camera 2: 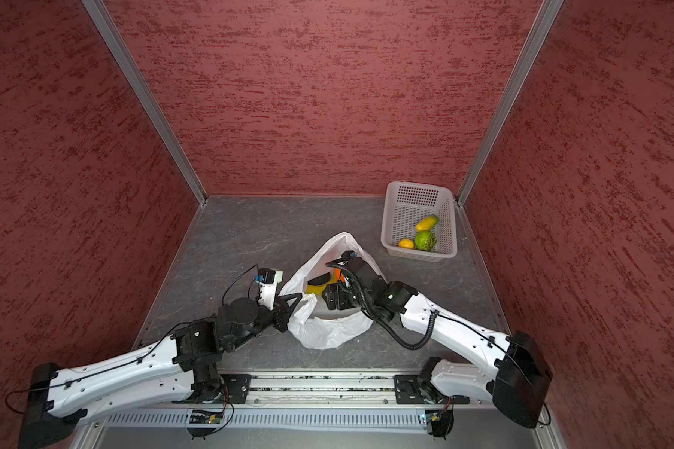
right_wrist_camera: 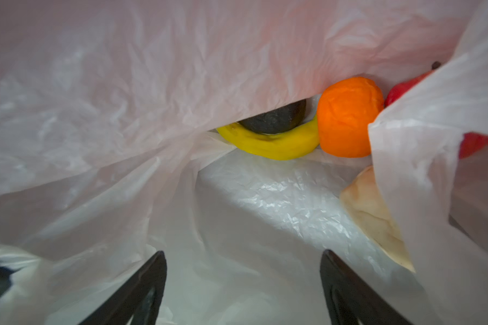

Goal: Untie the knot of the plastic bag and take out the fruit
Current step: Pick up the fruit from the plastic bag.

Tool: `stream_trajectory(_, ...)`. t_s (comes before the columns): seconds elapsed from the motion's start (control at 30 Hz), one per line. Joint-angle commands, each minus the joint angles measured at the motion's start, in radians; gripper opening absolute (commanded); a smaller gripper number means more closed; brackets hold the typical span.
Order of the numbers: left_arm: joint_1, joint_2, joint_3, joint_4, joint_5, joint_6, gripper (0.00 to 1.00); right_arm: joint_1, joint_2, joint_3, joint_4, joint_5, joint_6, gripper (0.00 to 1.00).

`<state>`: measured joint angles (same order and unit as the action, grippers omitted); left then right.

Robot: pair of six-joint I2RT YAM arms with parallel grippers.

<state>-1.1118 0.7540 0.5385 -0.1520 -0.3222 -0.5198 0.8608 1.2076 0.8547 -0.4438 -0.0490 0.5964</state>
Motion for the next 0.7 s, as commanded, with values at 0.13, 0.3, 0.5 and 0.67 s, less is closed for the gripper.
stream_trajectory(0.13, -0.002, 0.018, 0.025, 0.073, -0.002, 0.034, 0.0, 0.012, 0.1, -0.024, 0.134, 0.05, -0.014, 0.86)
stream_trajectory(0.3, -0.002, 0.04, 0.034, 0.094, 0.013, 0.059, 0.0, 0.012, 0.2, 0.02, 0.155, 0.102, 0.012, 0.85)
stream_trajectory(0.5, 0.0, 0.043, 0.033, 0.109, 0.025, 0.072, 0.0, 0.012, 0.318, 0.09, 0.173, 0.195, 0.034, 0.85)
stream_trajectory(0.67, -0.001, 0.039, 0.024, 0.108, 0.04, 0.069, 0.0, 0.01, 0.339, 0.111, 0.184, 0.339, 0.079, 0.86)
